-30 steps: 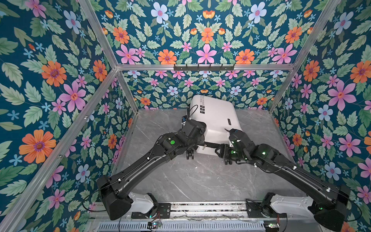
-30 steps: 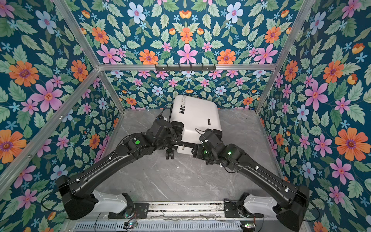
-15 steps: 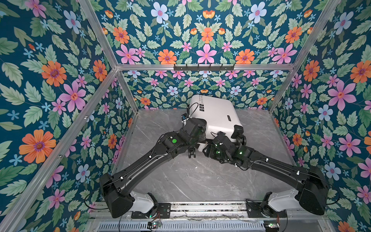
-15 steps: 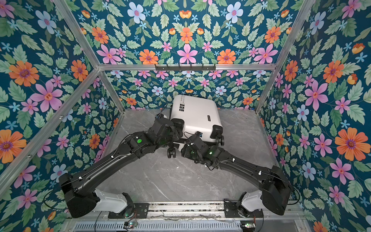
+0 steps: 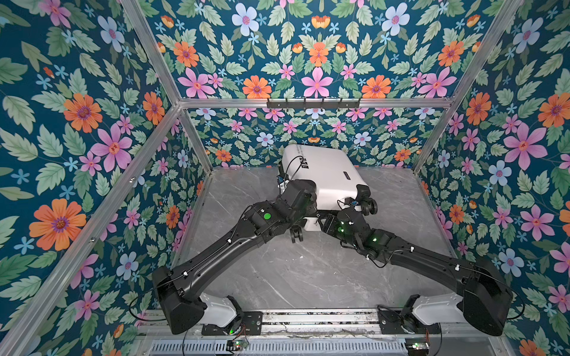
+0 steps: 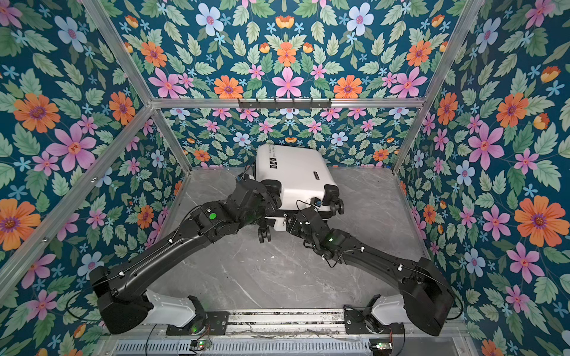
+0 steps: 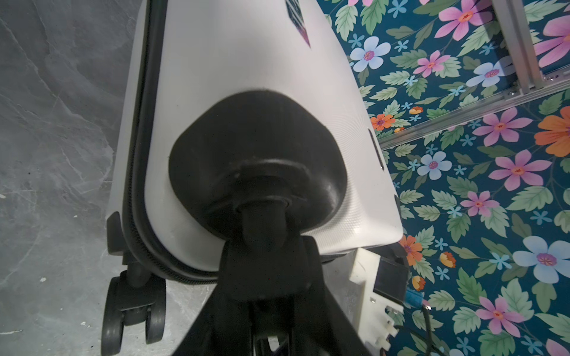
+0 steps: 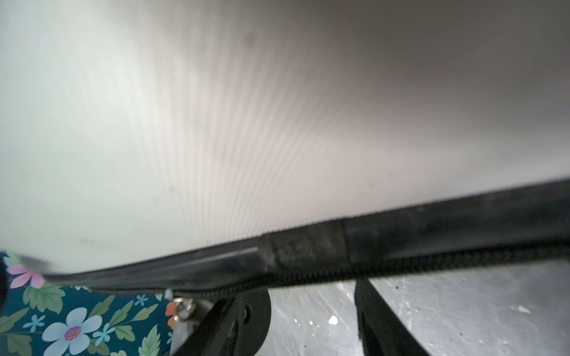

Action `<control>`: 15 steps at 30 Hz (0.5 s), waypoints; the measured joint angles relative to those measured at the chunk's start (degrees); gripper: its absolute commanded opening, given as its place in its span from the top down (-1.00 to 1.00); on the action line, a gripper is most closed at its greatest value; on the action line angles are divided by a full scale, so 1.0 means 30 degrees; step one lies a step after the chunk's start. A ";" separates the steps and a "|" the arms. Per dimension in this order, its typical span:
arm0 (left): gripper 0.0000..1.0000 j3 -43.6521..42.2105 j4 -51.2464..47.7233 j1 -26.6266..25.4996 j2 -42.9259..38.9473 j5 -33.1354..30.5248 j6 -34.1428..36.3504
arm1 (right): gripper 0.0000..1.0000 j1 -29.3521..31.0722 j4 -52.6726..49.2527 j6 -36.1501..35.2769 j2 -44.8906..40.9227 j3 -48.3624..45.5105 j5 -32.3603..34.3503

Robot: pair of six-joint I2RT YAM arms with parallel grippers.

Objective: Pack the luggage

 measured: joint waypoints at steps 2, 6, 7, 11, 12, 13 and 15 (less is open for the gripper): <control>1.00 0.0073 -0.0109 -0.0124 0.0000 -0.0087 -0.0087 | -0.02 -0.0168 0.0634 -0.0546 -0.0051 -0.0015 -0.0357; 1.00 0.0168 -0.0131 -0.0160 0.0000 -0.0146 -0.0109 | 0.04 -0.0838 0.0772 -0.1384 -0.0102 0.0095 -0.1712; 1.00 0.0168 -0.0189 -0.0168 0.0000 -0.0138 -0.0146 | 0.05 -0.1107 0.0772 -0.1588 -0.0153 0.0087 -0.2025; 1.00 0.0168 -0.0379 -0.0335 -0.0182 -0.0058 -0.0270 | 0.04 -0.2033 0.0488 -0.1960 -0.0648 0.0000 -0.3628; 1.00 0.0168 -0.0372 -0.0342 -0.0219 -0.0044 -0.0313 | 0.04 -0.2120 0.0313 -0.2106 -0.0831 -0.0007 -0.3854; 1.00 0.0168 -0.0393 -0.0357 -0.0240 -0.0015 -0.0350 | 0.04 -0.2164 0.0153 -0.2215 -0.0954 0.0000 -0.4044; 1.00 0.0168 -0.0415 -0.0372 -0.0240 0.0015 -0.0379 | 0.04 -0.2208 -0.0073 -0.2397 -0.1035 0.0022 -0.4211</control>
